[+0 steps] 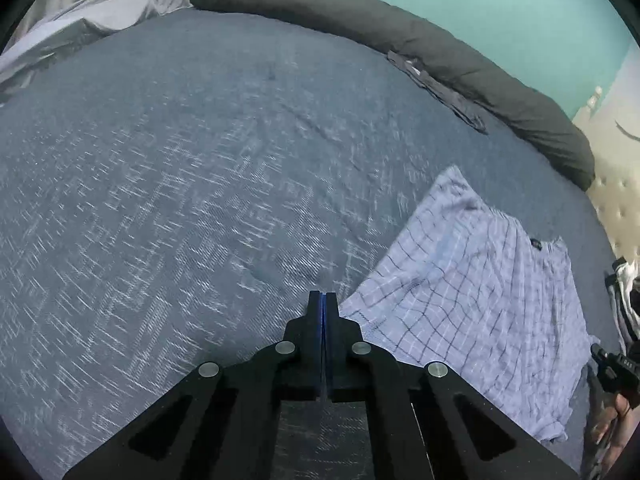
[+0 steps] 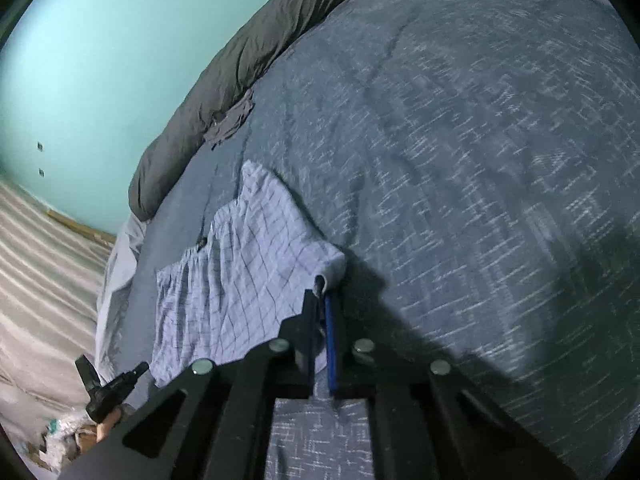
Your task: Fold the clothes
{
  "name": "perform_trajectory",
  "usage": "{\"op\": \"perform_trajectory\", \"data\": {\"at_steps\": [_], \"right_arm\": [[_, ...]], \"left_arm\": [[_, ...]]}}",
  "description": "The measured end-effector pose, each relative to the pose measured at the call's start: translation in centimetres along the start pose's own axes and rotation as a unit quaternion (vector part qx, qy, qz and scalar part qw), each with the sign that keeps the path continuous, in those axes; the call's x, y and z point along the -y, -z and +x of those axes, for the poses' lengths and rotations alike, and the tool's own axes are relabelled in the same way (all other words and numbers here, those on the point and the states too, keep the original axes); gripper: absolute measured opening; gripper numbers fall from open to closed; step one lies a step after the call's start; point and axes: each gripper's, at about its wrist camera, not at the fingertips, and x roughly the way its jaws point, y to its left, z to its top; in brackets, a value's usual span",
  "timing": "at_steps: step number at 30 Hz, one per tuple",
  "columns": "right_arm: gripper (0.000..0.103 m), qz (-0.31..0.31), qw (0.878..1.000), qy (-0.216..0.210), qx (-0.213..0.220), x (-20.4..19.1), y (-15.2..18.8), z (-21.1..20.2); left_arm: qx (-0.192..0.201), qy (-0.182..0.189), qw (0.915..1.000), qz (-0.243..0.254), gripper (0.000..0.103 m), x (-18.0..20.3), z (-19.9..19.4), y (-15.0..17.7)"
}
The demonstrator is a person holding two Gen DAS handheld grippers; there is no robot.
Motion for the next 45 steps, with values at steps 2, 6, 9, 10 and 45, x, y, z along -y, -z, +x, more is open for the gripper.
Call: {"op": "perform_trajectory", "data": {"at_steps": [2,6,9,10,45], "right_arm": [[0.003,0.013,1.0,-0.001,0.006,0.9,-0.3,-0.4],[0.003,0.036,0.999,-0.001,0.016,2.2,-0.8,-0.8],[0.003,0.037,0.999,0.003,0.015,2.3,-0.8,-0.6],[0.003,0.037,0.999,0.005,0.013,2.3,-0.7,-0.4],[0.003,0.027,1.0,0.008,0.008,1.9,-0.8,-0.1]], "left_arm": [[-0.002,0.001,0.9999,-0.014,0.0,-0.7,0.4,-0.3],[-0.005,-0.004,0.9994,-0.034,0.0,-1.9,0.8,-0.4],[-0.012,0.0,0.9993,-0.037,0.0,-2.1,0.9,-0.2],[-0.015,0.004,0.9992,-0.036,0.0,-2.0,1.0,-0.1],[-0.005,0.009,0.9998,-0.02,0.002,-1.4,0.2,0.0]]}}
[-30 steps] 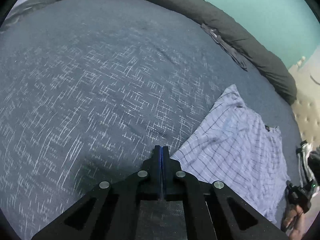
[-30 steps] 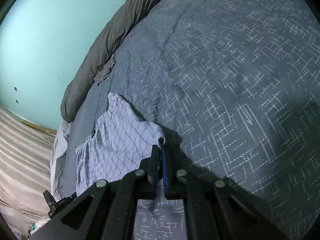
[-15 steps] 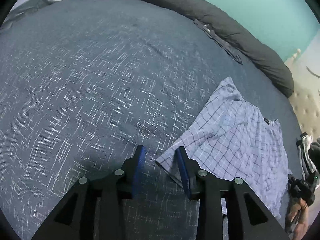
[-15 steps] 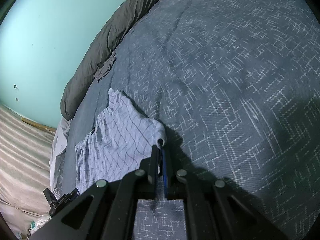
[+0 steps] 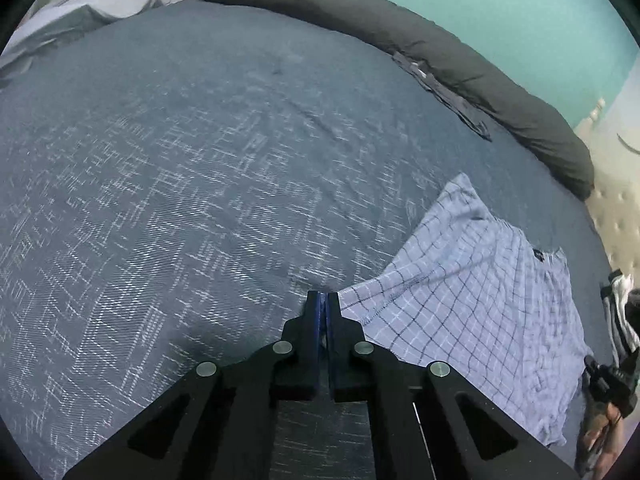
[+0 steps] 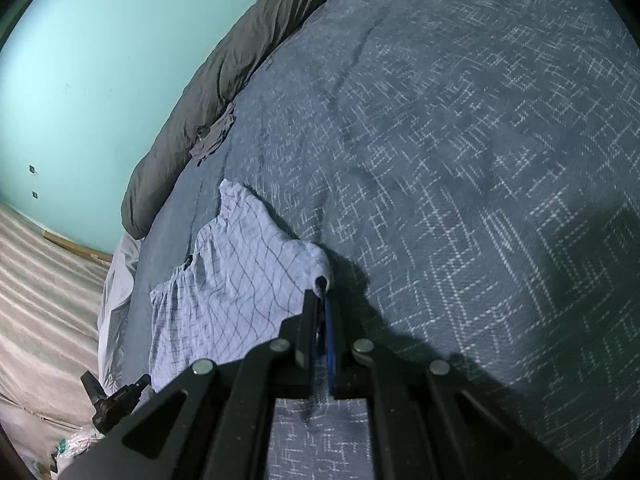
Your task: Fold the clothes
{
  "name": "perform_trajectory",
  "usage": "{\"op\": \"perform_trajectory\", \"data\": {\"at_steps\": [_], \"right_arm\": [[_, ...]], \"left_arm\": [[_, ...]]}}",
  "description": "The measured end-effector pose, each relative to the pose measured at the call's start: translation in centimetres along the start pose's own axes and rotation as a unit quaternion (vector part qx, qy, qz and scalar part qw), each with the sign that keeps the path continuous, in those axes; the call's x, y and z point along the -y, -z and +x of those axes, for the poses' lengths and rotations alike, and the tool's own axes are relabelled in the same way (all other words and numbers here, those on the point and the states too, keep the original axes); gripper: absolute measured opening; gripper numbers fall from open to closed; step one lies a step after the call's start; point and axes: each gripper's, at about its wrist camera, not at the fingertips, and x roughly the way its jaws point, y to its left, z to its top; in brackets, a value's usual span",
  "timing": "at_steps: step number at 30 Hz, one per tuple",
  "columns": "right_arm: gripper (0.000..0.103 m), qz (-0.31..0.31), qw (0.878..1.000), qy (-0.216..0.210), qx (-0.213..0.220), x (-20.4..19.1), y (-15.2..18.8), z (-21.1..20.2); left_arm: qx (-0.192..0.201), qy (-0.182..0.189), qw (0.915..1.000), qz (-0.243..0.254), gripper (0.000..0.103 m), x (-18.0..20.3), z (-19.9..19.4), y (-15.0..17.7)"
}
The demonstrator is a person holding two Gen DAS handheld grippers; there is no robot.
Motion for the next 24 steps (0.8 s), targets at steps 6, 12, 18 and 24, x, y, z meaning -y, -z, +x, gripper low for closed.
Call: {"op": "perform_trajectory", "data": {"at_steps": [6,12,18,24], "right_arm": [[0.003,0.012,1.0,0.004,0.008,0.7,-0.1,-0.4],[0.003,0.024,1.0,0.008,0.009,1.3,-0.1,-0.4],[0.003,0.034,0.999,0.002,0.012,1.4,-0.1,-0.4],[0.003,0.048,0.999,0.002,0.025,1.6,-0.2,-0.8]], "left_arm": [[-0.009,-0.003,0.9999,-0.008,0.002,-0.8,0.3,0.3],[-0.012,-0.002,0.9999,-0.012,0.002,-0.8,0.6,0.6],[-0.012,-0.005,0.9999,-0.006,0.003,-0.4,0.6,0.7],[-0.013,-0.003,0.9999,-0.009,0.003,0.5,1.7,-0.1]]}}
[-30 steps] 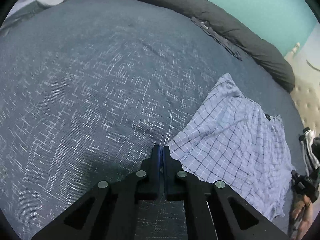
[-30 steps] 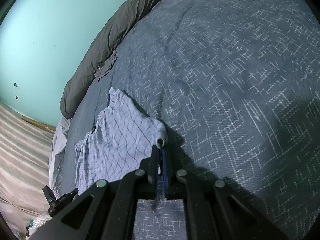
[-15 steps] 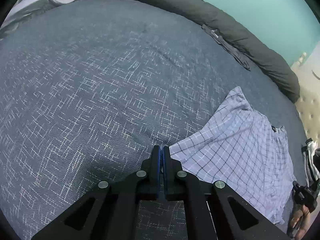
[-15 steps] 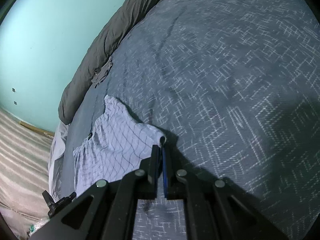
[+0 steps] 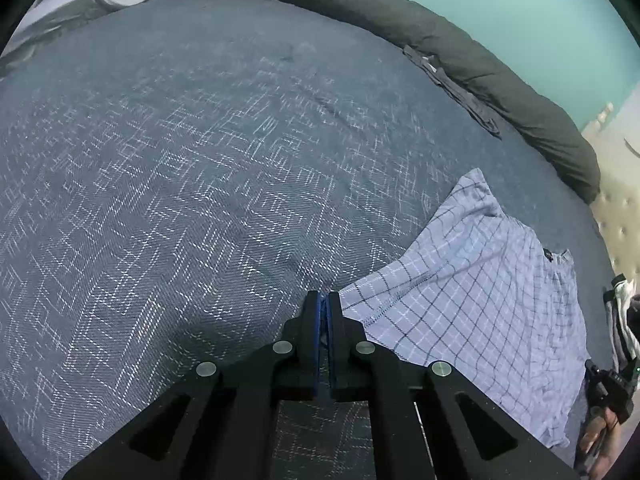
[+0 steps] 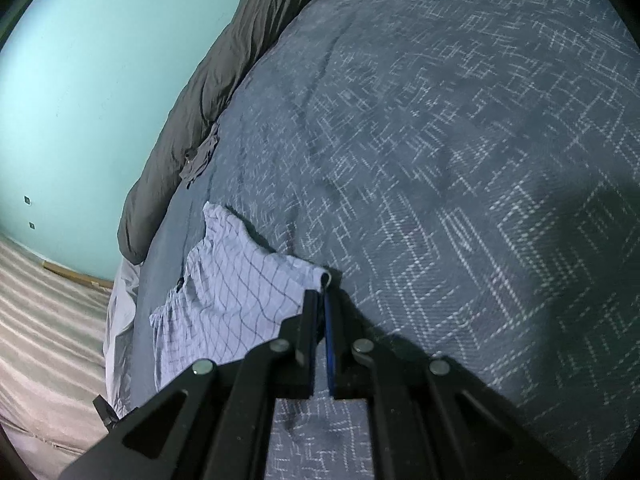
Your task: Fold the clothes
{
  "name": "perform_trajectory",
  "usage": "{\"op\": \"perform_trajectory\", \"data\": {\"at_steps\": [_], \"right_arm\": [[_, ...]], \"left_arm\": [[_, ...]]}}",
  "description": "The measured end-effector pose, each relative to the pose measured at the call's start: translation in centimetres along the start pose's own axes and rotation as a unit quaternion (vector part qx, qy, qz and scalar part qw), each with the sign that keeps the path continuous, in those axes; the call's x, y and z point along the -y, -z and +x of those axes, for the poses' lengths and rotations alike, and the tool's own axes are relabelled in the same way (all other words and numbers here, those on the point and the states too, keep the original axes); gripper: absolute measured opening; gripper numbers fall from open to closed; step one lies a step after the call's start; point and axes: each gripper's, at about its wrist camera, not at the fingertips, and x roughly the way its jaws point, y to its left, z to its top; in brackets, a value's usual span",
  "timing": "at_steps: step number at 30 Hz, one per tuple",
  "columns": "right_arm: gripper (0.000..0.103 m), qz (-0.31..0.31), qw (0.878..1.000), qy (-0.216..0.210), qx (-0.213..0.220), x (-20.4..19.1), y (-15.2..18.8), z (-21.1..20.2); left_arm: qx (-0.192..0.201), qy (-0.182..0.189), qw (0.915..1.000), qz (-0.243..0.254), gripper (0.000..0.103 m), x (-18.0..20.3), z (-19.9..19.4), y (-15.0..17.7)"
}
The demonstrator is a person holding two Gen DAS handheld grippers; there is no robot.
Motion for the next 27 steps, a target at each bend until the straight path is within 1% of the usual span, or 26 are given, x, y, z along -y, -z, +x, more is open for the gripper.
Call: {"op": "perform_trajectory", "data": {"at_steps": [4,8,9,10,12,14,15,16,17,19,22,25,27], "right_arm": [[0.003,0.013,1.0,-0.004,0.009,0.4,-0.1,-0.3],[0.003,0.01,1.0,0.007,0.016,0.1,-0.3,-0.4],[0.003,0.012,1.0,0.014,0.021,0.2,-0.4,-0.7],[0.004,0.016,0.999,0.021,0.029,0.2,-0.6,-1.0],[0.005,0.014,0.999,0.027,0.039,0.1,-1.0,-1.6],[0.01,0.002,0.998,0.031,0.045,-0.4,-1.3,-1.9],[0.018,-0.004,0.998,0.03,0.046,-0.8,-1.4,-2.0],[0.027,-0.01,0.999,0.027,0.045,-1.2,-1.5,-2.0],[0.031,-0.015,0.999,0.023,0.044,-1.6,-1.6,-1.9],[0.031,-0.027,0.999,0.007,0.033,-2.6,-1.7,-1.6],[0.033,-0.053,0.998,-0.006,0.016,-4.2,-2.0,-0.9],[0.038,-0.07,0.997,-0.012,-0.006,-5.8,-2.7,0.6],[0.039,-0.077,0.997,-0.016,-0.026,-7.0,-3.4,2.2]], "left_arm": [[0.0,-0.001,1.0,-0.001,0.003,0.0,0.1,0.0],[0.004,-0.007,1.0,0.001,0.005,0.1,-0.4,0.0],[0.005,-0.009,0.9999,0.0,0.01,0.1,-0.6,-0.1],[0.007,-0.011,0.9999,0.0,0.016,0.0,-0.8,-0.1],[0.014,-0.009,0.9998,-0.006,0.02,-0.2,-1.5,-0.1],[0.022,-0.011,0.9996,-0.01,0.026,-0.5,-2.2,-0.4],[0.023,-0.015,0.9995,-0.013,0.031,-0.5,-2.3,-0.6],[0.027,-0.013,0.9995,-0.009,0.033,-0.2,-2.4,-0.9],[0.03,-0.011,0.9995,-0.005,0.034,0.1,-2.4,-1.3],[0.026,-0.012,0.9995,0.013,0.035,1.2,-1.8,-2.4],[0.008,-0.001,0.9989,0.047,0.036,3.6,-0.1,-4.5],[-0.008,0.02,0.997,0.074,0.036,5.8,0.9,-5.9],[-0.019,0.029,0.9953,0.09,0.036,7.6,2.0,-7.2]]}}
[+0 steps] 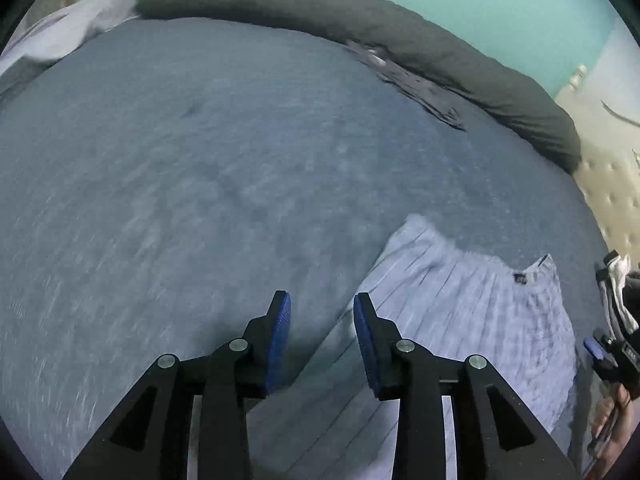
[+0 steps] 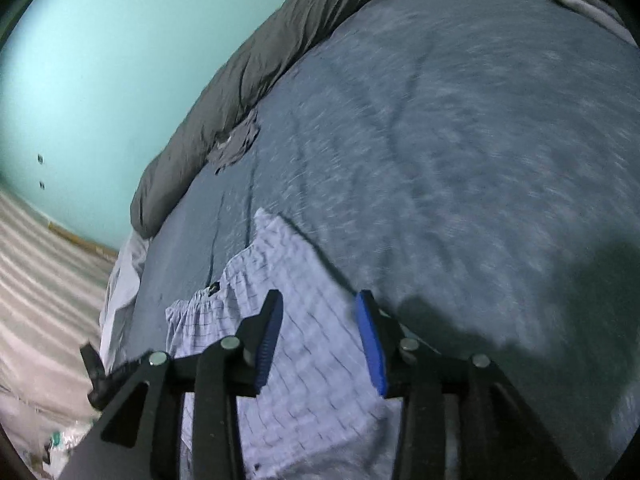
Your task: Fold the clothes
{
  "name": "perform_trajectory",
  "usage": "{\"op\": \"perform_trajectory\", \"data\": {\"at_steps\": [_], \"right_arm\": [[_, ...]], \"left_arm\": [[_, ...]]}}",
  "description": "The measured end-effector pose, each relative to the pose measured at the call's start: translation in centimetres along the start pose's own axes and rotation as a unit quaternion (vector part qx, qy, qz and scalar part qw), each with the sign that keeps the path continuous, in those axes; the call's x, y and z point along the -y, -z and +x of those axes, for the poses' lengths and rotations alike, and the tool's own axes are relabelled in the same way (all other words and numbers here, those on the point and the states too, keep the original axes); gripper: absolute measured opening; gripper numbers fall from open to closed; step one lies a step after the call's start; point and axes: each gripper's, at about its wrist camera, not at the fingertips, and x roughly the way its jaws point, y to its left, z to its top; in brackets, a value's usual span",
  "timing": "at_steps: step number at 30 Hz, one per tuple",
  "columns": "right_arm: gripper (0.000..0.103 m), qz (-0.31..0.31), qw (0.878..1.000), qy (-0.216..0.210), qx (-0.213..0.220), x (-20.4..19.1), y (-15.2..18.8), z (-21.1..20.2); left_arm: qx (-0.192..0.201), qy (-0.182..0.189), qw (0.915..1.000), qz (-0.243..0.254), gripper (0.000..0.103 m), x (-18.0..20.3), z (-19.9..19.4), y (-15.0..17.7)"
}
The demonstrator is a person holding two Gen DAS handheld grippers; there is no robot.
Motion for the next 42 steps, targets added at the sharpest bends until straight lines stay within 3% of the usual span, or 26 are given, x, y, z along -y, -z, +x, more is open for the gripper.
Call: {"op": "perform_trajectory", "data": {"at_steps": [3,6,15,21,23,25,27,33,42], "right_arm": [[0.039,-0.002,0.999,-0.012,-0.031,-1.3,-1.5,2.4],[0.041,-0.033,0.998,0.004,-0.06,-3.1,-3.0,4.9],[0.05,-0.108,0.99,0.035,-0.088,-5.9,-6.9,10.4],[0.049,-0.204,0.97,0.056,-0.118,-7.7,-6.5,13.1],[0.037,-0.222,0.966,0.058,-0.122,-8.1,-6.2,13.6],[0.015,-0.233,0.963,0.066,-0.122,-8.2,-5.9,13.9],[0.009,-0.24,0.961,0.068,-0.118,-8.2,-5.9,13.8],[0.006,-0.243,0.966,0.054,-0.072,-8.5,-6.5,11.7],[0.006,-0.236,0.967,0.073,-0.068,-8.5,-6.7,13.3]], "left_arm": [[-0.016,0.016,0.9996,0.016,0.036,1.5,1.4,-1.5],[-0.04,0.031,0.9986,0.017,0.037,2.9,3.6,-3.1],[-0.067,0.047,0.9965,0.018,0.04,3.9,7.1,-4.8],[-0.064,0.053,0.996,0.033,0.039,3.8,7.1,-4.4],[-0.062,0.056,0.9958,0.038,0.033,3.8,7.0,-4.3],[-0.059,0.059,0.9955,0.046,0.017,3.9,7.0,-4.3],[-0.051,0.055,0.9954,0.059,0.008,4.2,6.6,-4.2],[-0.004,0.035,0.9957,0.086,0.002,5.0,4.9,-4.1],[-0.018,0.004,0.9947,0.101,0.002,5.9,7.6,-5.3]]}}
